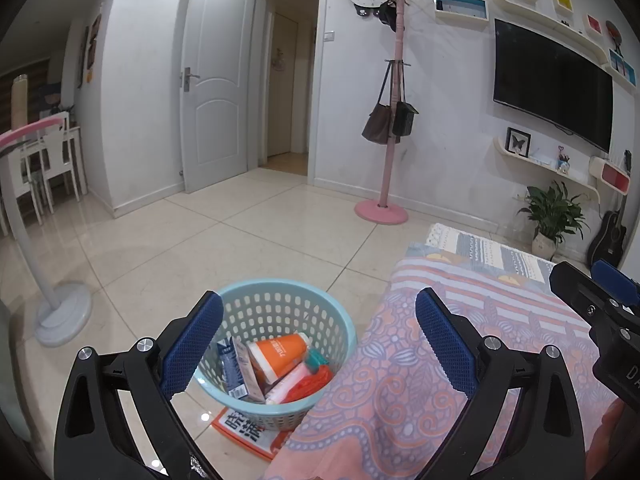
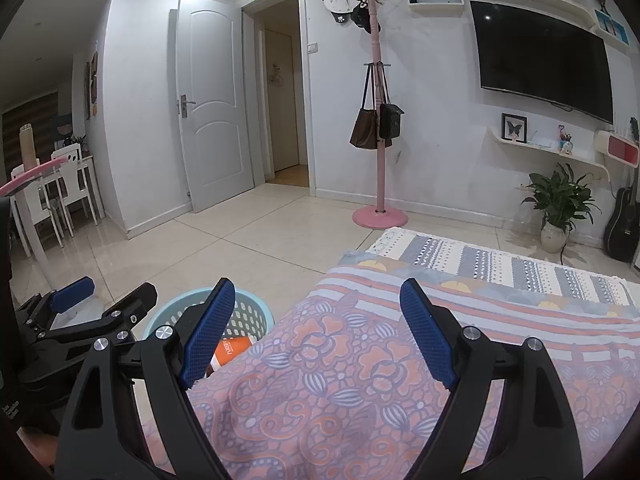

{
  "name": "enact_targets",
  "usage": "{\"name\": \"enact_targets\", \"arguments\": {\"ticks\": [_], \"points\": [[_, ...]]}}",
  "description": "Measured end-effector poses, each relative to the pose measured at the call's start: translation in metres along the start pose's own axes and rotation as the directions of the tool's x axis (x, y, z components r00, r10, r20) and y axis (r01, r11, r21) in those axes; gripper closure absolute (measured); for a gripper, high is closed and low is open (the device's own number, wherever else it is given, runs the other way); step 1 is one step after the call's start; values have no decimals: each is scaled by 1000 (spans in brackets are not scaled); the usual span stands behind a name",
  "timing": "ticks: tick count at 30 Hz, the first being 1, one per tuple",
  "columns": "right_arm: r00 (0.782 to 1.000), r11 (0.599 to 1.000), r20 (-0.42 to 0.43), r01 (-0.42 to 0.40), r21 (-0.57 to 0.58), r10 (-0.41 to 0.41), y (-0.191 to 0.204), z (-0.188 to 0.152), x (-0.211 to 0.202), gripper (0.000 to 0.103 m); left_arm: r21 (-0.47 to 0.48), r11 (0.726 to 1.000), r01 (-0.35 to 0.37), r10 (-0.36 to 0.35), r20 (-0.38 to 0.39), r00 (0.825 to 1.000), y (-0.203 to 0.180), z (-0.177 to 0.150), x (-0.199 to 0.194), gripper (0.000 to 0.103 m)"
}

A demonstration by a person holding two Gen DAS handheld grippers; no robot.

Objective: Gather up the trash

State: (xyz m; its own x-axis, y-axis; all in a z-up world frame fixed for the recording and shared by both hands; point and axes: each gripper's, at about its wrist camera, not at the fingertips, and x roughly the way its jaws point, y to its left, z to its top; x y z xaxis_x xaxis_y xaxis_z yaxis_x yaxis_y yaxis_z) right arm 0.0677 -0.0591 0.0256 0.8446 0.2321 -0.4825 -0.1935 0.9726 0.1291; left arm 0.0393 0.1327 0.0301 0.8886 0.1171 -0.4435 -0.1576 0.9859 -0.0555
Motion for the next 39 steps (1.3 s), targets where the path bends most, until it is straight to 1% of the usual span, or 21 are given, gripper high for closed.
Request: {"name": "enact_targets", "arguments": {"ticks": [39], "points": [[999,999,-21,-35,12,35,-2,-2,6,23,3,1000,-1,1,-5,1000,1,-3,-1,8]]}}
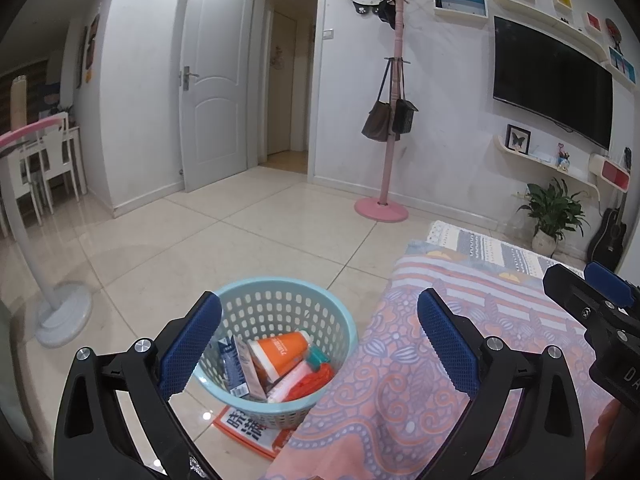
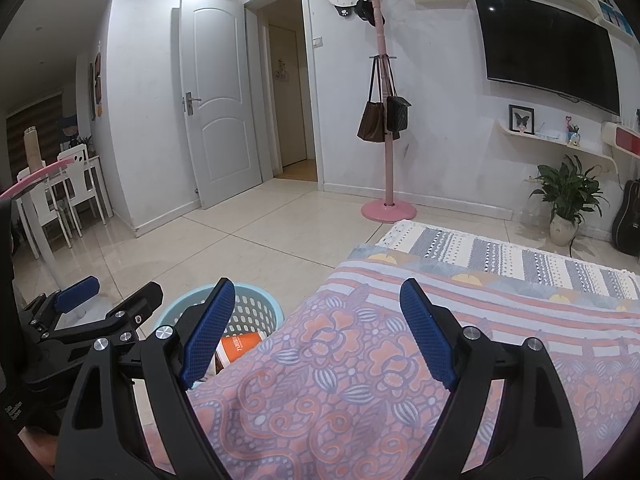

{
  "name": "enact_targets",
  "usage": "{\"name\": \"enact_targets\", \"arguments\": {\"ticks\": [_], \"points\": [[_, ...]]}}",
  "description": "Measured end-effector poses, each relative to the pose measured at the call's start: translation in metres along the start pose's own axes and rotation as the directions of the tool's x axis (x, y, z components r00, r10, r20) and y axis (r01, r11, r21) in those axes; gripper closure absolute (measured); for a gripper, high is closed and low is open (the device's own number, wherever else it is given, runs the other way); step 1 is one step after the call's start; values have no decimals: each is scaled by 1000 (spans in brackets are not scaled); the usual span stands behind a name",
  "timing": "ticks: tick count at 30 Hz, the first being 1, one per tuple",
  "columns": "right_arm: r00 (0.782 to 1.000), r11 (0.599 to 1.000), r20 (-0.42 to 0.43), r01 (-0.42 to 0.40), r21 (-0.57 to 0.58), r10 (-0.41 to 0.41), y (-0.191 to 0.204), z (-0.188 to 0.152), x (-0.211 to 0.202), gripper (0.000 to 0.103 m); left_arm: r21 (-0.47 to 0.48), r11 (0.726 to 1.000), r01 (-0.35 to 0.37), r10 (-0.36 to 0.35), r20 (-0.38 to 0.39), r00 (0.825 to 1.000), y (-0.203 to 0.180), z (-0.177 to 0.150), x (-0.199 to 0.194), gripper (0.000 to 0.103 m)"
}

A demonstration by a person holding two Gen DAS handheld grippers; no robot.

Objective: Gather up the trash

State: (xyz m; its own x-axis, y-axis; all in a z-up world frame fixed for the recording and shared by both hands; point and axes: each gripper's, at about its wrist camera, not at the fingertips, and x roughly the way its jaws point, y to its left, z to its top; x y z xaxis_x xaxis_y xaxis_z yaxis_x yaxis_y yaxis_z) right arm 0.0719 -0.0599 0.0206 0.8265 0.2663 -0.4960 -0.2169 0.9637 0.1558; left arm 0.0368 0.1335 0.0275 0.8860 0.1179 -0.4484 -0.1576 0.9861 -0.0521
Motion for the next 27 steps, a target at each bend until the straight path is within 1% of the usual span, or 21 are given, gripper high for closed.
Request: {"name": "enact_targets", "arguments": {"ticks": [27], "points": [[1000,1000,-7,-6,15,6,-1,-1,0,23,-5,1000,-12,12,-4,1000,6,-4,2,8]]}}
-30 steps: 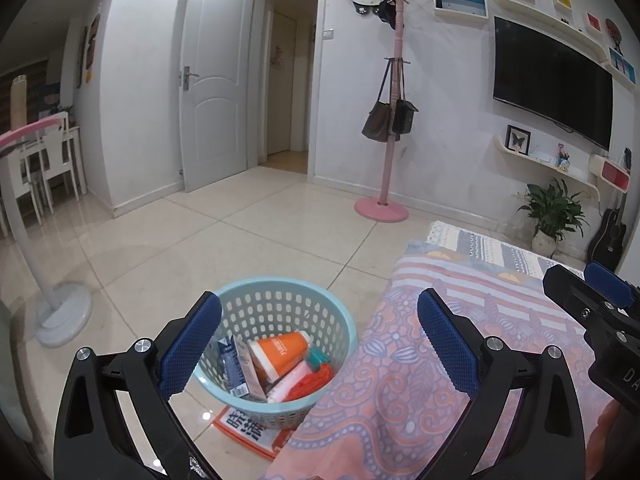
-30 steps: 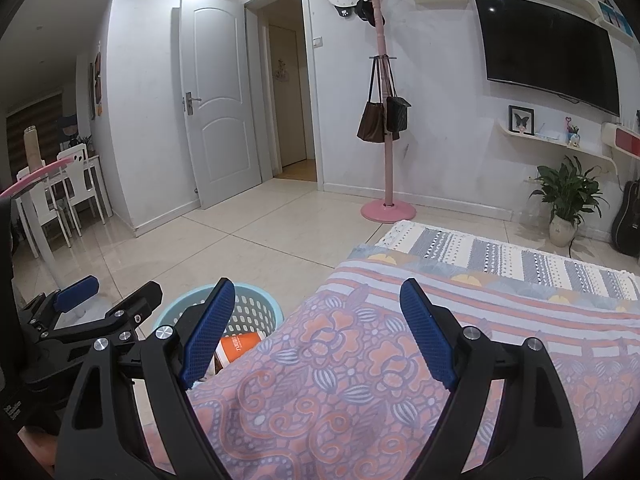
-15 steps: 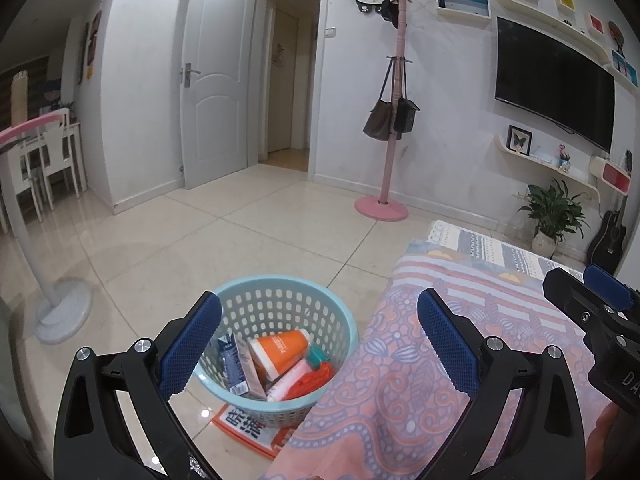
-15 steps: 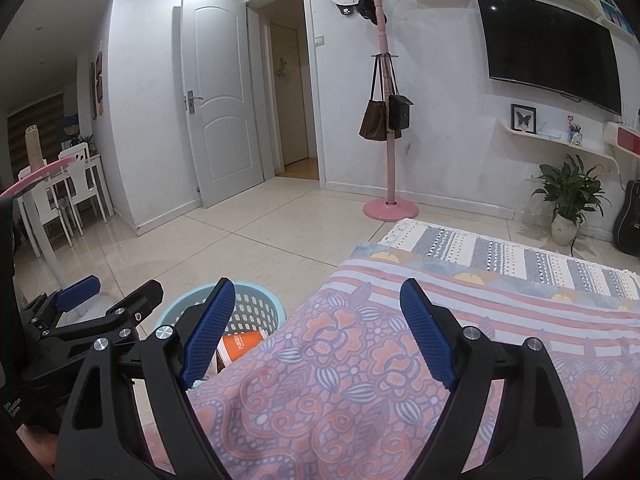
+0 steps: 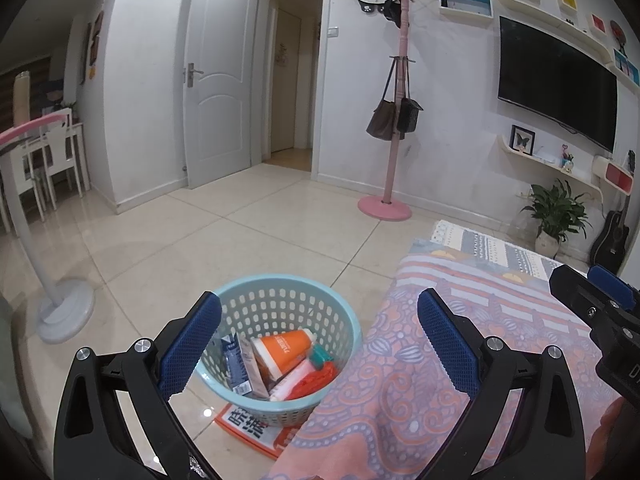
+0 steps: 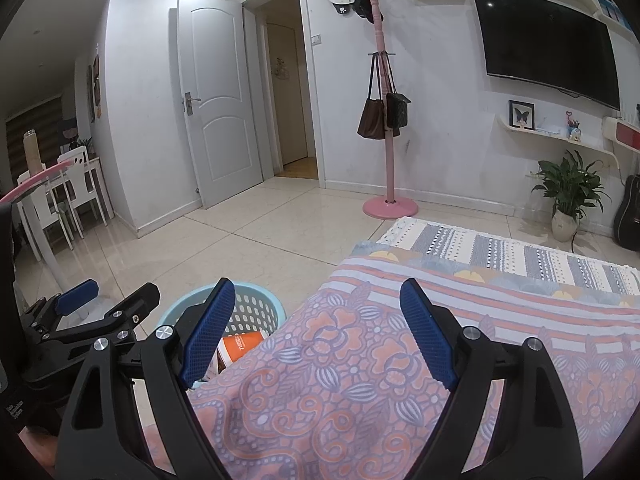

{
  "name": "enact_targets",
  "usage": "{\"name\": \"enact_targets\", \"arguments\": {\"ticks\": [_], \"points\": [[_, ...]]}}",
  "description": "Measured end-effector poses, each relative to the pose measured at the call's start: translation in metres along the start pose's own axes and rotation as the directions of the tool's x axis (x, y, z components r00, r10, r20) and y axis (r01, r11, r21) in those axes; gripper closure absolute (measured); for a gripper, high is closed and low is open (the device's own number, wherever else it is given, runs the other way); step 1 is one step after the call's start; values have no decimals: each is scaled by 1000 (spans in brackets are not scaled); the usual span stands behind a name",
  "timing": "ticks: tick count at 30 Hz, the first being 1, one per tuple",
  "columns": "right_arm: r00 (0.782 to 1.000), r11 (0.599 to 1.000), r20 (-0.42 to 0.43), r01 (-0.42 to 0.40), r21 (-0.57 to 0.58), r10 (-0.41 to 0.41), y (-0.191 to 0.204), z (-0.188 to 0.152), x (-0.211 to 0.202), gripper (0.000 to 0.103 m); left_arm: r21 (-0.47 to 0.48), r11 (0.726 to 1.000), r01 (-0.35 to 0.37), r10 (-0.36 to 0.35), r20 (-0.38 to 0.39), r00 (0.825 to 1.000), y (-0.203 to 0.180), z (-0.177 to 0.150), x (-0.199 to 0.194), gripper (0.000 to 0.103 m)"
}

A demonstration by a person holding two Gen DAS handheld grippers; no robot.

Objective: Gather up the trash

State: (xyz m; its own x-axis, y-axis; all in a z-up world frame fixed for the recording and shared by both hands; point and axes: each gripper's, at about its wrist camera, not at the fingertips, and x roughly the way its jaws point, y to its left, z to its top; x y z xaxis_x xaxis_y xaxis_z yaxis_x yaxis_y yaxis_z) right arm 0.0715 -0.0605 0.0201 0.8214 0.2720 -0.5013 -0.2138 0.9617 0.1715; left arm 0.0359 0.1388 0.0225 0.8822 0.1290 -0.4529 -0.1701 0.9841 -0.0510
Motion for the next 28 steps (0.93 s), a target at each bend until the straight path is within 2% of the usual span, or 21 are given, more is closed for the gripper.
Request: {"name": "enact_targets", "arguments": {"ticks": [10,19,28], "points": [[1000,1000,4,2,3,-3,0,0,-1,23,-3,1000,-5,5,10,1000,-1,4,-3,8],[1000,1000,3,3,4,-3,0,1,0,23,5,999,-49,48,14,999,-1,5,-5,7],[1000,1000,1,0,3,0,1,0,0,23,-34,998,-52,51,-35,998,8,8,1,7]]}}
